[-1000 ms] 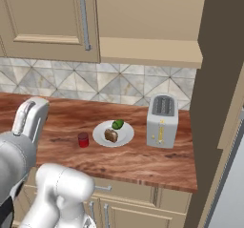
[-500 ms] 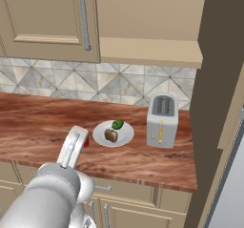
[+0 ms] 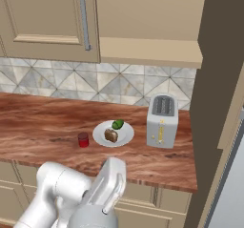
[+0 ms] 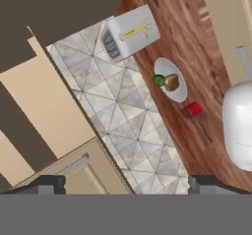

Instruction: Pick the avocado and bread from the counter and place them on the plate. Then pick the jam from the cabinet and place it next to the plate. Lastly close the cabinet door.

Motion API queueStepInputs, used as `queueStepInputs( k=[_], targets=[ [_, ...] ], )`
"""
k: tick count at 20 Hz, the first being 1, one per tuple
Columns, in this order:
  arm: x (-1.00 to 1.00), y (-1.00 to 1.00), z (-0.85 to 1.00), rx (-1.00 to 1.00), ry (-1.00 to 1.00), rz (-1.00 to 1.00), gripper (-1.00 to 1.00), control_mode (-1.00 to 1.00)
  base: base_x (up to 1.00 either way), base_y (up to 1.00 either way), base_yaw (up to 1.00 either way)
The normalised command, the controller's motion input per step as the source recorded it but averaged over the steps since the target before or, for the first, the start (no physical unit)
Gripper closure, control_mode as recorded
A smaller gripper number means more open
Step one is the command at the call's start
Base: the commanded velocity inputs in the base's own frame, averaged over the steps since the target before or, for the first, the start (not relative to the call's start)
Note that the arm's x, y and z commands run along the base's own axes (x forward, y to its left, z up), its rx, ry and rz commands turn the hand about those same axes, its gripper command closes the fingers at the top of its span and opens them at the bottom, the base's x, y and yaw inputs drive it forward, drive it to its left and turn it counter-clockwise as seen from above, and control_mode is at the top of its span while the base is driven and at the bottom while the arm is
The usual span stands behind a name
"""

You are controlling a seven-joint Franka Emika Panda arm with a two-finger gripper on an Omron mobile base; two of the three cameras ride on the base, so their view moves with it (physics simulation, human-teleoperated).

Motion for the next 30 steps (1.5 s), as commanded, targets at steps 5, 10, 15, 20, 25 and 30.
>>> queueStepInputs(
  k=[5,10,15,20,25,30],
  targets=[
    [-0.08,-0.52,0.00,0.20,-0.14,0.04,-1.00,-1.00,0.00,0.00,0.00],
    [0.07,-0.47,0.00,0.21,-0.03,0.11,-1.00,-1.00,0.00,0.00,0.00],
    [0.14,-0.63,0.00,0.23,-0.04,0.15,-1.00,-1.00,0.00,0.00,0.00],
    [0.26,-0.58,0.00,0.21,-0.03,0.15,-1.00,-1.00,0.00,0.00,0.00],
    [0.59,-0.44,0.00,0.17,0.00,0.14,-1.00,-1.00,0.00,0.00,0.00],
    [0.41,-0.55,-0.01,0.17,0.00,0.13,-1.00,-1.00,0.00,0.00,0.00]
  ],
)
